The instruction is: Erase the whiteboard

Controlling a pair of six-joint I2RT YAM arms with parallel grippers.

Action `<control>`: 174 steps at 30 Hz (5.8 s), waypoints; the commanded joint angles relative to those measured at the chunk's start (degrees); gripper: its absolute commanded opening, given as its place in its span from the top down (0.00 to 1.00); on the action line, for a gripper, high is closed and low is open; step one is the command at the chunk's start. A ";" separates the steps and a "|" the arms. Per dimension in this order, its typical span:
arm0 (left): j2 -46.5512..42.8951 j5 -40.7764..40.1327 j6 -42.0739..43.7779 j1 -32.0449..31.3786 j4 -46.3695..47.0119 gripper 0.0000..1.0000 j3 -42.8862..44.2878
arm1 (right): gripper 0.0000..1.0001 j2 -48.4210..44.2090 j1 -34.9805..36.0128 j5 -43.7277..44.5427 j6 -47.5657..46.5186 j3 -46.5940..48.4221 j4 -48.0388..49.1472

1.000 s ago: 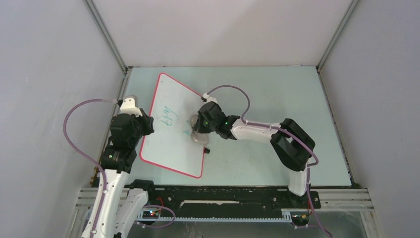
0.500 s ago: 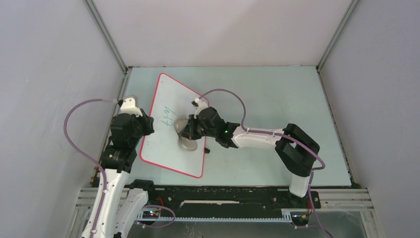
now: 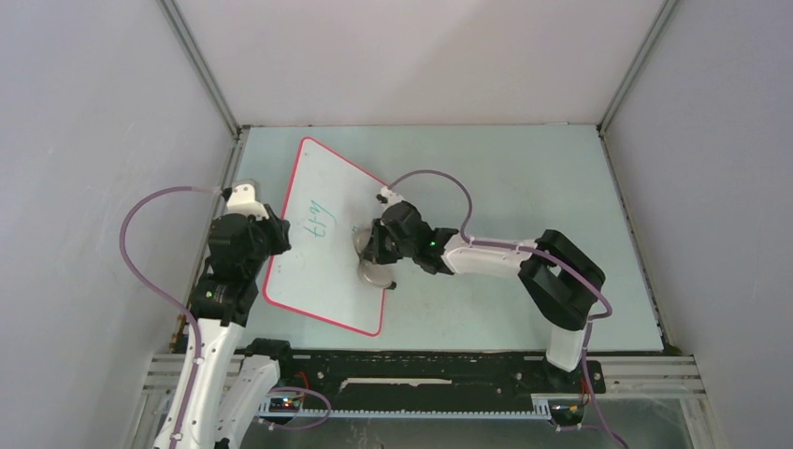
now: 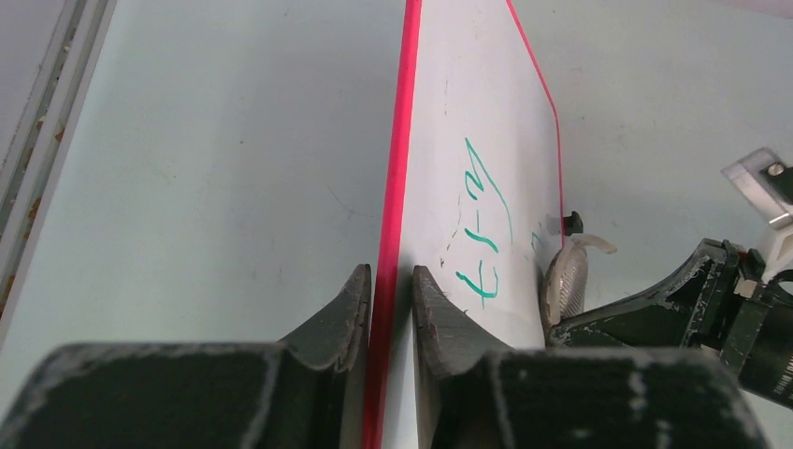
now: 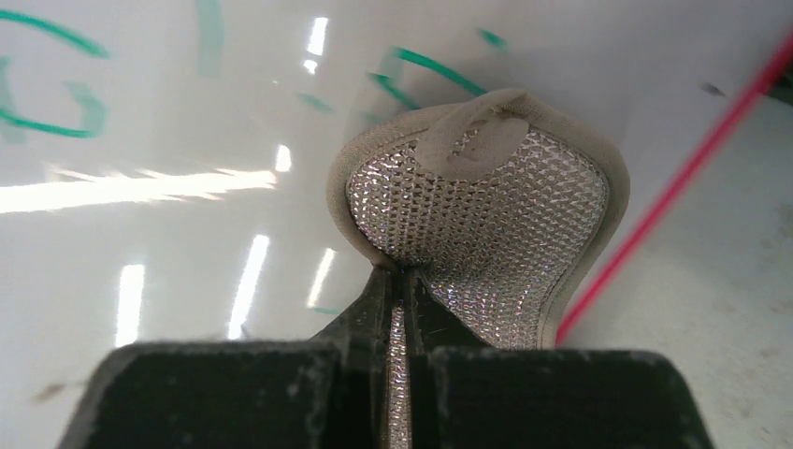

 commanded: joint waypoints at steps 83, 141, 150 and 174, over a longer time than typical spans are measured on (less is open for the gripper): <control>0.75 3.39 -0.96 -0.73 -2.87 1.00 -1.15 | 1.00 8.34 -5.85 -3.57 0.50 10.40 0.91; 1.49 2.92 -0.87 -0.66 -2.98 1.00 -0.94 | 1.00 20.57 4.55 -0.59 -5.88 52.93 -13.75; 0.69 3.32 -0.96 -0.70 -2.82 1.00 -0.94 | 1.00 11.59 -3.20 0.35 -1.40 26.83 -3.01; 1.56 2.21 -0.87 -0.72 -3.15 1.00 -0.94 | 1.00 21.61 4.39 1.92 -7.09 52.22 -12.17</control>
